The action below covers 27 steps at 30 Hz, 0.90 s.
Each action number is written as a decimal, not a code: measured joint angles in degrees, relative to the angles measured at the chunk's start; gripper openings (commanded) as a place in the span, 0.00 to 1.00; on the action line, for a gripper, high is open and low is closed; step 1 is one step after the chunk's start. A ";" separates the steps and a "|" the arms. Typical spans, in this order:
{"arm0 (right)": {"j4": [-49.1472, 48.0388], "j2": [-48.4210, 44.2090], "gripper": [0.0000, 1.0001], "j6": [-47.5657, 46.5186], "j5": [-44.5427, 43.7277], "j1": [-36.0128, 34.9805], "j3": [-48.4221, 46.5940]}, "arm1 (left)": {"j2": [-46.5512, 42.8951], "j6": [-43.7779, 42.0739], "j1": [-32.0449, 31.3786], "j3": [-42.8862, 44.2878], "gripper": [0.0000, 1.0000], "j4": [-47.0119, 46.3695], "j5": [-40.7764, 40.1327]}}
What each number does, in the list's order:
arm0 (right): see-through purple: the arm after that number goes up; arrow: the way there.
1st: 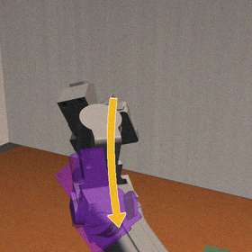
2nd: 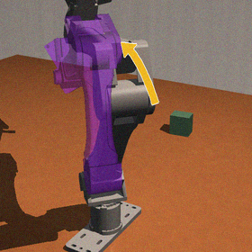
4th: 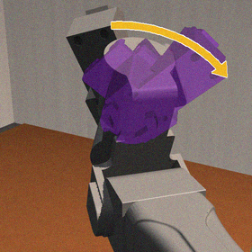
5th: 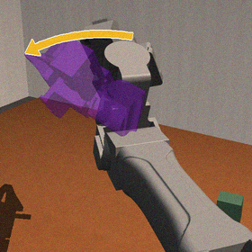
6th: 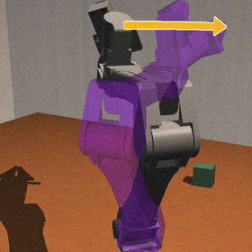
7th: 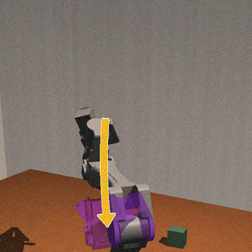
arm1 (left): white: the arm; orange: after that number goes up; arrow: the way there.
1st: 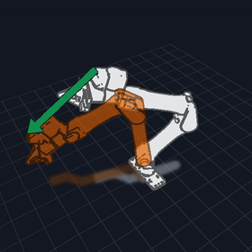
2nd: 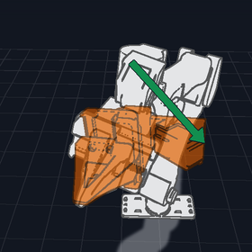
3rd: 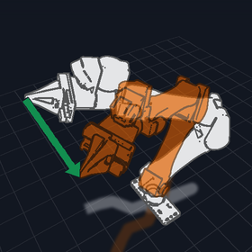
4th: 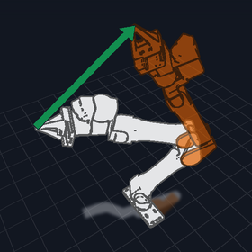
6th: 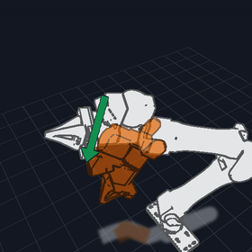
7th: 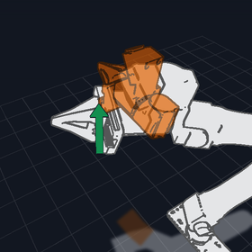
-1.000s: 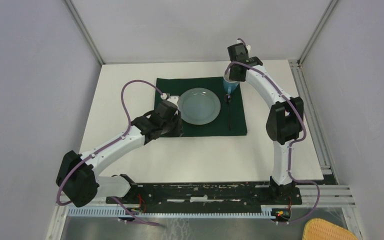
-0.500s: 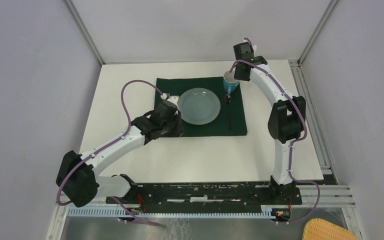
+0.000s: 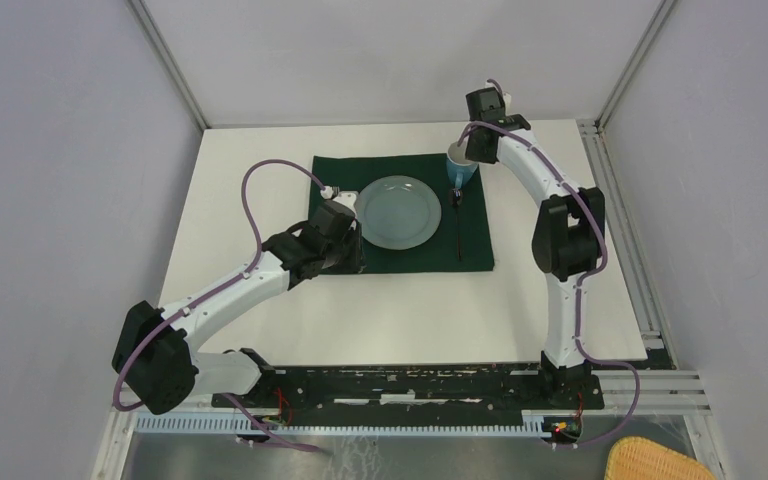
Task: Set the dinner table for one person
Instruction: Adjust the cup on the napkin.
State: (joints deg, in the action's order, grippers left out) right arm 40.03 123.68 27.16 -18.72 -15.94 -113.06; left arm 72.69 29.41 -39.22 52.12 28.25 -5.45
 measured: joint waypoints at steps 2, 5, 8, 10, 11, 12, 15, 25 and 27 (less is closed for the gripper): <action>-0.26 0.59 0.31 0.09 0.57 -0.02 -0.11 | 0.00 -0.02 0.00 0.00 0.30 0.00 -0.11; -0.59 1.09 0.31 0.24 0.94 0.00 -0.20 | 0.00 0.00 0.00 0.00 0.30 0.02 -0.31; -0.63 1.70 0.31 0.44 1.14 -0.02 -0.72 | 0.00 0.00 0.00 0.00 0.30 0.04 -0.42; -0.74 2.32 0.31 0.46 1.18 -0.02 -1.33 | 0.02 -0.02 0.00 0.00 0.30 0.09 -0.46; -0.74 2.56 0.30 0.46 1.18 -0.02 -1.60 | 0.02 0.00 0.00 0.00 0.30 0.13 -0.46; -0.76 2.80 0.30 0.46 1.18 0.00 -1.84 | 0.02 -0.02 0.00 0.00 0.30 0.15 -0.46; -0.92 3.43 0.28 0.46 1.16 0.00 -2.34 | 0.02 -0.02 0.00 0.00 0.30 0.24 -0.48; -2.43 4.87 0.02 0.37 1.14 0.44 -3.08 | 0.33 -0.02 0.00 0.11 0.30 0.46 -0.50; -2.40 4.92 0.00 0.15 1.09 0.42 -3.08 | 0.61 0.00 0.00 0.24 0.30 0.48 -0.50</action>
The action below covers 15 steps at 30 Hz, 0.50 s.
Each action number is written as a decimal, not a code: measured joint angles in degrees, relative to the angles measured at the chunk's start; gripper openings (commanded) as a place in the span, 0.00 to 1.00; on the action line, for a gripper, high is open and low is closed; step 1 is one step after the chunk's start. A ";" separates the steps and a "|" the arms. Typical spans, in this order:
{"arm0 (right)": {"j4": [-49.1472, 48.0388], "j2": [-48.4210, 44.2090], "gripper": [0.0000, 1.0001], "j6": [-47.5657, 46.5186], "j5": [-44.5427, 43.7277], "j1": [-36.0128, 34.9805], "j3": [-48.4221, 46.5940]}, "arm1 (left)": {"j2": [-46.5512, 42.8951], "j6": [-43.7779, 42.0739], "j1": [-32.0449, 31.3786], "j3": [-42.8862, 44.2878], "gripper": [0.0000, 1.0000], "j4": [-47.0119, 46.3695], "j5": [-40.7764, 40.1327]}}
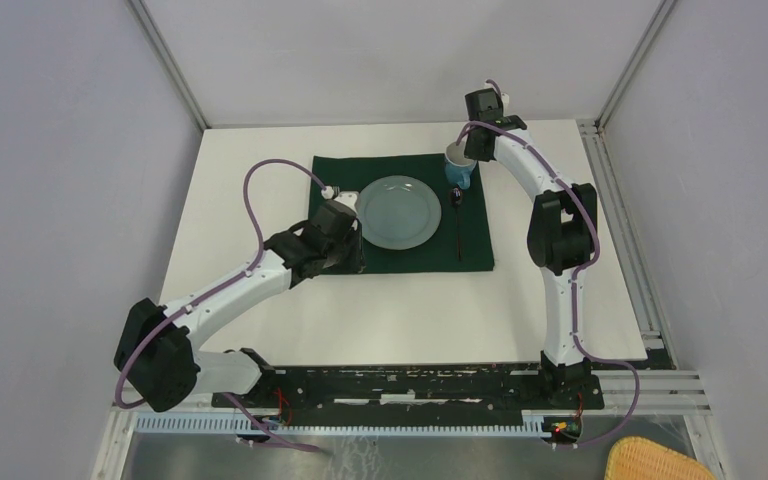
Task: Set the dinner table for one person
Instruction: Adjust the cup on the napkin.
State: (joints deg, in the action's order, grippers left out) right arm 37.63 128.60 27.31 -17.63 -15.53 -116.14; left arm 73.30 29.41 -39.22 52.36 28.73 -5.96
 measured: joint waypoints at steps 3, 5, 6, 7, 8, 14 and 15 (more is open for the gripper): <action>-0.02 0.07 0.00 -0.13 0.00 0.04 0.00 | 0.39 -0.02 0.00 0.24 0.30 0.04 0.00; -0.02 0.07 0.00 -0.15 0.00 0.04 0.00 | 0.59 0.00 0.00 0.35 0.30 0.04 0.00; -0.02 0.07 0.00 -0.15 0.00 0.04 0.00 | 0.70 -0.02 0.00 0.39 0.30 0.07 0.00; -0.04 0.07 0.00 -0.15 0.00 0.04 0.00 | 0.76 -0.02 0.00 0.42 0.30 0.04 0.00; -0.04 0.09 0.00 -0.15 0.00 0.04 0.00 | 0.87 0.00 0.00 0.46 0.30 0.07 0.00; -0.11 0.09 0.00 -0.15 0.09 0.04 -0.02 | 1.18 0.00 0.00 0.50 0.30 0.07 0.02; -0.07 0.11 0.00 -0.15 0.11 0.04 -0.11 | 1.18 0.00 0.00 0.50 0.30 0.07 0.02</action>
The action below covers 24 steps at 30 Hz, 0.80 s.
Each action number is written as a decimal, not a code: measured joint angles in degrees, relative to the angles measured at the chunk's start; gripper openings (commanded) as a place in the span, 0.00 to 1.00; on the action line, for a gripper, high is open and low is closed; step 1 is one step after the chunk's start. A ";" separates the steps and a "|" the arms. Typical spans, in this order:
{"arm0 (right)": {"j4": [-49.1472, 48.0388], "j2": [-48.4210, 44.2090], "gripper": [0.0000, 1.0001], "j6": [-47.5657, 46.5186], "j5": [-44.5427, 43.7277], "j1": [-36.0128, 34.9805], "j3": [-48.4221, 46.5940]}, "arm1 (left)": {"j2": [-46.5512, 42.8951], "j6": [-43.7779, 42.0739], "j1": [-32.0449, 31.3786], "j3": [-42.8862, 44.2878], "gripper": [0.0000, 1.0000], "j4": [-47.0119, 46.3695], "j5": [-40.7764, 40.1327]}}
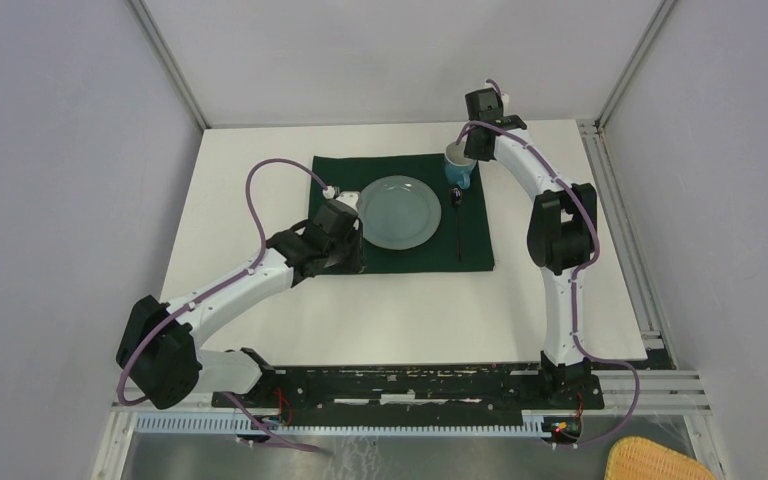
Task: Set the dinner table for one person
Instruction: Adjust the cup on the napkin.
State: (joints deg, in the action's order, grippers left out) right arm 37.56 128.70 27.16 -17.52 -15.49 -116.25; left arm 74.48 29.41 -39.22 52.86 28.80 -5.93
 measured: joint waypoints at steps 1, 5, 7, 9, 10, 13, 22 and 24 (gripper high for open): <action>0.02 0.07 0.00 0.00 0.13 0.00 -0.15 | 0.00 0.00 0.00 0.00 0.30 0.00 0.00; 0.24 0.92 0.00 0.00 0.76 0.00 -1.53 | 0.00 0.00 0.00 0.00 0.30 -0.02 0.00; 0.24 1.44 0.00 0.00 1.03 0.00 -2.29 | 0.00 0.00 0.00 0.00 0.30 -0.02 0.00; 0.17 1.64 0.00 0.02 1.25 0.00 -2.60 | 0.00 0.00 0.00 0.00 0.30 -0.02 0.00; 0.20 1.64 0.00 0.04 1.29 0.00 -2.67 | 0.00 0.00 0.00 0.00 0.30 -0.02 0.00; 0.17 1.64 0.00 0.07 1.49 0.00 -2.67 | 0.00 0.00 0.00 0.00 0.30 -0.02 0.00; 0.07 1.64 0.00 0.74 2.03 0.00 -2.67 | 0.11 0.02 0.00 0.00 0.30 -0.11 0.00; 0.20 1.64 0.00 1.05 1.97 0.00 -2.67 | 0.26 0.02 0.00 0.00 0.30 -0.13 0.02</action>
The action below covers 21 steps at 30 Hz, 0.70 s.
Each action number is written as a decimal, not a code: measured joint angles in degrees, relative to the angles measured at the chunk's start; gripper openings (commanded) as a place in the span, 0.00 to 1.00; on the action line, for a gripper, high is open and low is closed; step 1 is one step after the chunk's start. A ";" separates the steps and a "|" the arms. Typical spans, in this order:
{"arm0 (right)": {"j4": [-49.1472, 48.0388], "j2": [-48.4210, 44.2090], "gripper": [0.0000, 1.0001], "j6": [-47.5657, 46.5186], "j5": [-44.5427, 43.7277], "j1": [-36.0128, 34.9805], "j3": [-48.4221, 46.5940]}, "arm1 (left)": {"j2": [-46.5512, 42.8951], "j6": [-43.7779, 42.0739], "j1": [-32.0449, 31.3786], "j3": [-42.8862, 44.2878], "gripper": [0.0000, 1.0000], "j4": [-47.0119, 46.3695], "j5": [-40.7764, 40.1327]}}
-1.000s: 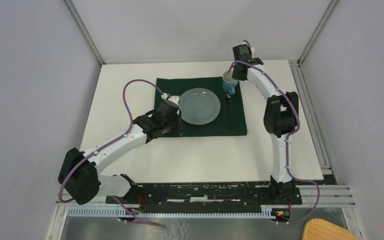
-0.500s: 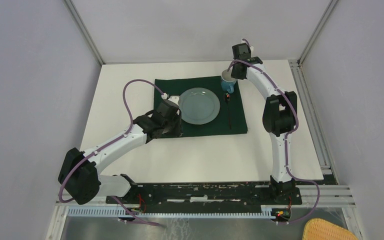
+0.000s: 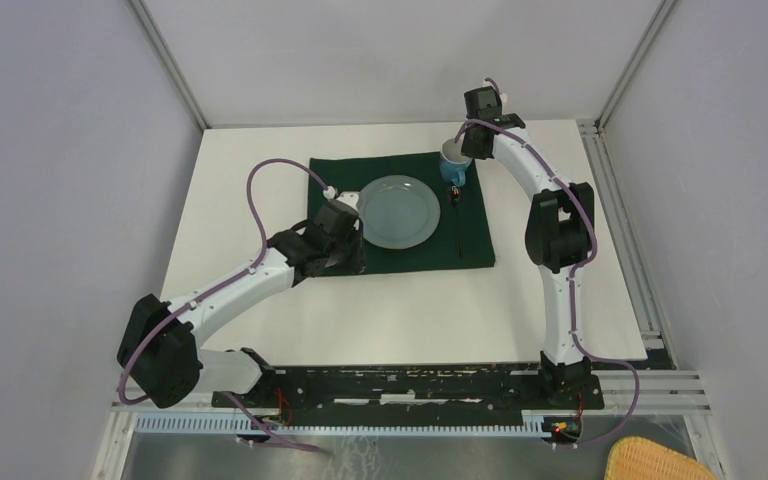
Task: Set the dinner table for one person
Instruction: Adjust the cup on the napkin.
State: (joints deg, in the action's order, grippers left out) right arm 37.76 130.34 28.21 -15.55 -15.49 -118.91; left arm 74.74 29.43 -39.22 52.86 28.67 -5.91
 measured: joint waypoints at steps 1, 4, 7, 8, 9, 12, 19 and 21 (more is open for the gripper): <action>0.00 0.00 0.00 0.04 -0.02 0.00 0.04 | 0.04 0.00 0.00 0.00 0.30 -0.02 0.02; -0.72 -0.24 0.00 0.04 -0.04 0.00 0.81 | 0.22 0.00 0.00 0.00 0.30 -0.02 0.00; -1.75 -1.01 0.00 0.09 -0.07 0.00 2.27 | 0.33 0.00 0.00 0.00 0.30 -0.02 0.02; -2.01 -1.29 0.00 0.17 -0.07 0.00 2.71 | 0.33 0.00 0.00 0.00 0.30 -0.02 0.02; -2.16 -1.46 0.00 0.31 -0.07 0.00 2.95 | 0.33 0.00 0.00 0.00 0.30 -0.02 0.02; -2.19 -1.51 0.00 0.48 -0.04 0.00 3.04 | 0.33 0.00 0.00 0.00 0.30 -0.02 0.02; -2.49 -2.14 0.00 1.57 0.13 -0.04 3.72 | 0.33 0.02 0.00 0.00 0.30 -0.02 0.02; -2.64 -2.16 0.00 1.79 0.20 -0.04 3.72 | 0.33 0.02 0.00 0.00 0.30 -0.02 0.02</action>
State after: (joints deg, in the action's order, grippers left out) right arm 35.11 128.18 30.00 -15.35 -15.53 -115.20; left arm 75.07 29.45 -39.22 52.86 28.64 -5.89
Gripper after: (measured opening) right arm 0.023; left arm 0.305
